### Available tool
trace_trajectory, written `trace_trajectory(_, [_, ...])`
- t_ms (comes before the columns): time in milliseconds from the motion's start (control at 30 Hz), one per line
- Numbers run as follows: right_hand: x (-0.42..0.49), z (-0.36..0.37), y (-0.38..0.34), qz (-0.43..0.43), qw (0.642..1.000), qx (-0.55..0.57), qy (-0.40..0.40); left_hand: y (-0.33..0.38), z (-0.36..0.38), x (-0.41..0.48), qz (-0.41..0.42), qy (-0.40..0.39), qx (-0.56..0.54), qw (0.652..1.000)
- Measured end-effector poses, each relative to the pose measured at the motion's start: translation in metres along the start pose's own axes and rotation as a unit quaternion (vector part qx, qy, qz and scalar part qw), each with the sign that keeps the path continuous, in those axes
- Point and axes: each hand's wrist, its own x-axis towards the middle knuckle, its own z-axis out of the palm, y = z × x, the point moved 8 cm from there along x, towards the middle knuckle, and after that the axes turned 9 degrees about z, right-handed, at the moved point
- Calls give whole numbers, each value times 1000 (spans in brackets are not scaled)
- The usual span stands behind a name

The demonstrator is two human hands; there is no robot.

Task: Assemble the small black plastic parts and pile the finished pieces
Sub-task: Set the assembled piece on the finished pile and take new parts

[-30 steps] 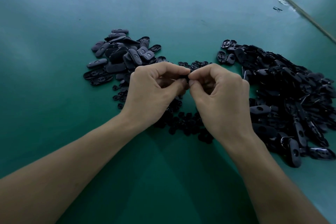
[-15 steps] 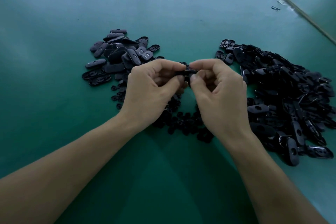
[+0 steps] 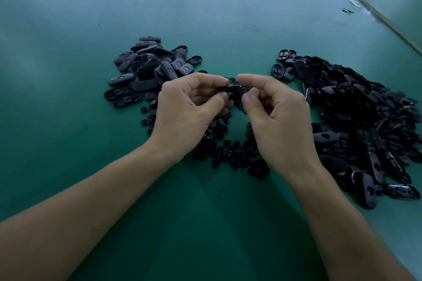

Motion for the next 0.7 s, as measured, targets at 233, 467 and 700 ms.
trace_trajectory(233, [0,-2,-2,-9,1000,1,6,4,4,-1,22,-26,34,999])
trace_trajectory(467, [0,-3,-1,-7,1000,1,11,4,4,-2,18,-30,41,999])
trace_trajectory(700, [2,-1,1,4,999,-8,-32,5,7,-3,20,-47,52,997])
